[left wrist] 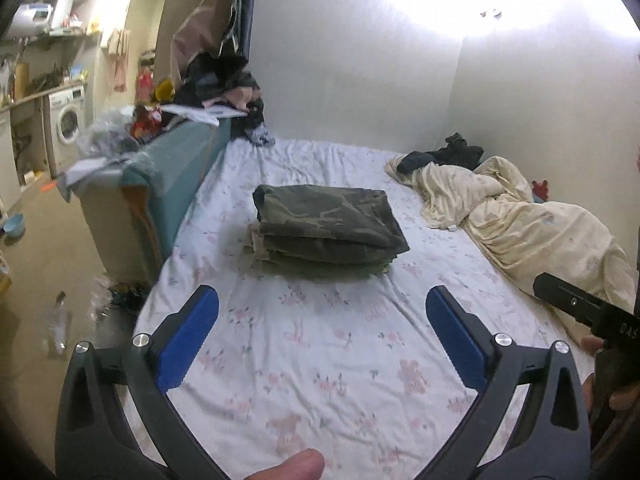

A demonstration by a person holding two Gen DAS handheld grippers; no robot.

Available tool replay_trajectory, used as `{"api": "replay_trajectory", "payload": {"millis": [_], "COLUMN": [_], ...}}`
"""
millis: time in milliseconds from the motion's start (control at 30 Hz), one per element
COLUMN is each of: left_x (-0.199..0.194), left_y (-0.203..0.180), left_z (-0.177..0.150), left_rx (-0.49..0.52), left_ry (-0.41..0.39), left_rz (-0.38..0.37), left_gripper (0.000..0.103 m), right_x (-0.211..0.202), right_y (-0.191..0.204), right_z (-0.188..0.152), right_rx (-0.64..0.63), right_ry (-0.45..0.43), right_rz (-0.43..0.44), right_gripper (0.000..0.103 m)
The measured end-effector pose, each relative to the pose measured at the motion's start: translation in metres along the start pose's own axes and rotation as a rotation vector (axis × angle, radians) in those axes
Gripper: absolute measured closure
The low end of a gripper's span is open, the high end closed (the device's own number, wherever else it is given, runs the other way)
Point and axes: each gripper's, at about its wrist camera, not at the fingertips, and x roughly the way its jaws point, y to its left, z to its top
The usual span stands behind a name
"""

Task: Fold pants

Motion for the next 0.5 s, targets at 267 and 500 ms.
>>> {"api": "replay_trajectory", "payload": {"millis": [267, 500], "left_x": [-0.070, -0.095], "left_y": [0.003, 0.006], "left_z": [-0.038, -0.086], "left_rx": [0.000, 0.026], "left_ry": [-0.010, 0.003], "left_rz": [0.047, 0.091], "left_gripper": [0.001, 0.001], "right_x": [-0.066, -0.087], "right_y": [0.037, 0.050], "right_z": [-0.060, -0.113], "right_rx": [-0.055, -0.121], "right_ry": [-0.045, -0.063], "right_rz": [0.010, -0.010], "right_gripper": [0.000, 0.000]}}
